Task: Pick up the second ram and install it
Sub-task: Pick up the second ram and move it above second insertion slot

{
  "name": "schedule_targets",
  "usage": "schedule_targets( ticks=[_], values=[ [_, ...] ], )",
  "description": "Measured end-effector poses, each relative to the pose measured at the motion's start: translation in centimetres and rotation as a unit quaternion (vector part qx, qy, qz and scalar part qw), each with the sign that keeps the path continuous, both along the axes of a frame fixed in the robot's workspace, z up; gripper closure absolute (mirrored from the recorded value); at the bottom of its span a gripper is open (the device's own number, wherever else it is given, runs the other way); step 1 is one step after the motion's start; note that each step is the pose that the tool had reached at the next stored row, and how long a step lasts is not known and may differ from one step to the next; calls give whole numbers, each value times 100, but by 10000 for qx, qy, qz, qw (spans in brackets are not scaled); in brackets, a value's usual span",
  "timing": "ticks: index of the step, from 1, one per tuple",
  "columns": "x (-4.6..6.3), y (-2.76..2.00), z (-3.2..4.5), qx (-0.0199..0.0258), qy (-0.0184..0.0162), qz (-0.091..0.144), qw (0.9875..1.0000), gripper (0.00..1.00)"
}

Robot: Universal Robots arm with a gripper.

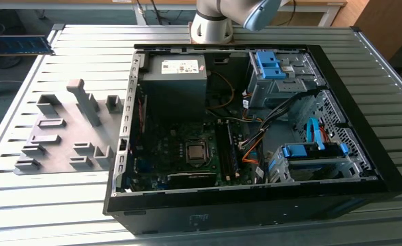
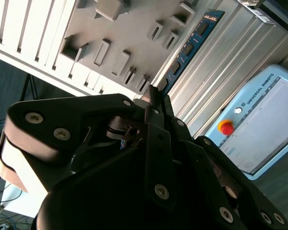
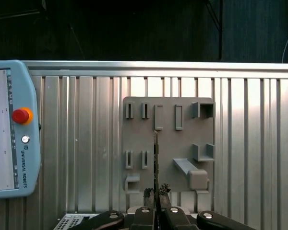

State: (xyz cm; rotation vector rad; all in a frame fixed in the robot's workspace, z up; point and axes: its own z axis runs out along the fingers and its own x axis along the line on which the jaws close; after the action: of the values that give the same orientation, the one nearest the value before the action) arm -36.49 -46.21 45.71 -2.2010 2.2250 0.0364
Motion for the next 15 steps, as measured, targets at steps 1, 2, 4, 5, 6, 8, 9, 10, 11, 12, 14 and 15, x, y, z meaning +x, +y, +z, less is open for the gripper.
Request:
schedule_targets(
  ticks=[1,2,4,5,6,8,9,10,11,12,14,15],
  values=[
    [3,0,0,0,0,0,10000,86],
    [6,0,0,0,0,0,10000,86],
    [13,0,0,0,0,0,10000,86],
    [16,0,0,0,0,0,10000,86],
    [19,0,0,0,0,0,10000,86],
    [25,0,0,0,0,0,10000,86],
    [28,0,0,0,0,0,10000,86],
    [31,0,0,0,0,0,10000,86],
    [34,0,1,0,0,0,10000,86],
    [37,0,0,0,0,0,10000,86],
    [44,0,0,0,0,0,10000,86],
    [48,0,1,0,1,0,10000,86]
  ],
)
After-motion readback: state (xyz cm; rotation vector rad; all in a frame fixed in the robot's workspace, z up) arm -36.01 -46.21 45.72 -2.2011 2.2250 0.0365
